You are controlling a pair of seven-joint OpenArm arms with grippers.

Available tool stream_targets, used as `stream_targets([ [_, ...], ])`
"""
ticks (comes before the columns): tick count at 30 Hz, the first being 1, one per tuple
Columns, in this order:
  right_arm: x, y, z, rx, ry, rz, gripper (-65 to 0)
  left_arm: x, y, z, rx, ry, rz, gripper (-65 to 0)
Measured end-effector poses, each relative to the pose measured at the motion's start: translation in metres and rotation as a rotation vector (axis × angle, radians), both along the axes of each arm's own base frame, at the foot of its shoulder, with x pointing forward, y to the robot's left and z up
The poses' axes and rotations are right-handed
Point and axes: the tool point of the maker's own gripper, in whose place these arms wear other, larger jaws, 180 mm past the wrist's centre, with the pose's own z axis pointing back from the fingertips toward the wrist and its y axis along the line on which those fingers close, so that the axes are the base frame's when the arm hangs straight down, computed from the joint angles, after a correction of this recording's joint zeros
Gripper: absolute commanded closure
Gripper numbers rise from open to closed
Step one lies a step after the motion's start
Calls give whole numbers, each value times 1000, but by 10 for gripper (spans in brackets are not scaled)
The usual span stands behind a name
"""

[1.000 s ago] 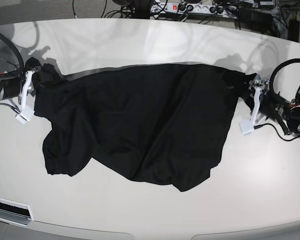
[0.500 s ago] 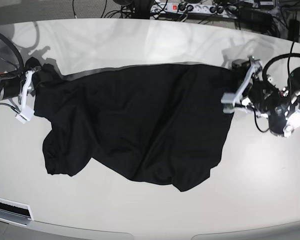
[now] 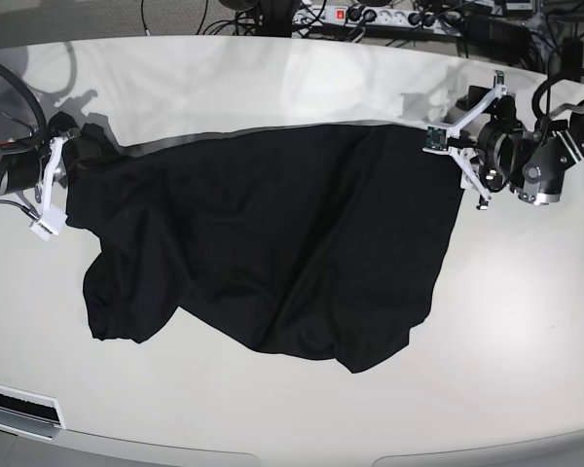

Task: Layout the t-shirt on the table in an organized manner, then fold the t-shirt properly
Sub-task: 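Lower the stretched shirt onto the table and adjust the left gripper's hold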

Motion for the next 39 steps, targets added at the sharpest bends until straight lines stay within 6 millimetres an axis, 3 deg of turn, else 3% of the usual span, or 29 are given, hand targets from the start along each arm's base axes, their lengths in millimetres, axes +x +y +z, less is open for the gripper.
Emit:
stream_targets([
  [3, 0, 0, 0, 0, 0, 0, 0, 10, 5, 0, 26, -60, -61, -401],
  [8, 0, 0, 0, 0, 0, 0, 0, 13, -9, 1, -54, -74, -65, -401],
  [15, 0, 0, 0, 1, -1, 0, 0, 26, 0, -19, -30, -85, -104, -401],
  [20, 0, 0, 0, 0, -1, 0, 0, 27, -11, -33, -73, -50, -79, -401],
  [28, 0, 0, 0, 0, 0, 0, 0, 36, -23, -39, -50, -85, -129, -392],
  [30, 0, 0, 0, 1, -1, -1, 0, 40, -25, -39, -53, -106, -120, -314],
  [33, 0, 0, 0, 1, 0, 0, 0, 41, -26, -39, -48, -114, -118, -123],
  [34, 0, 0, 0, 1, 0, 0, 0, 44, -26, -39, -43, -126, -111, -86],
  [39, 0, 0, 0, 1, 0, -1, 0, 59, -19, -38, 19, -204, -88, -53],
])
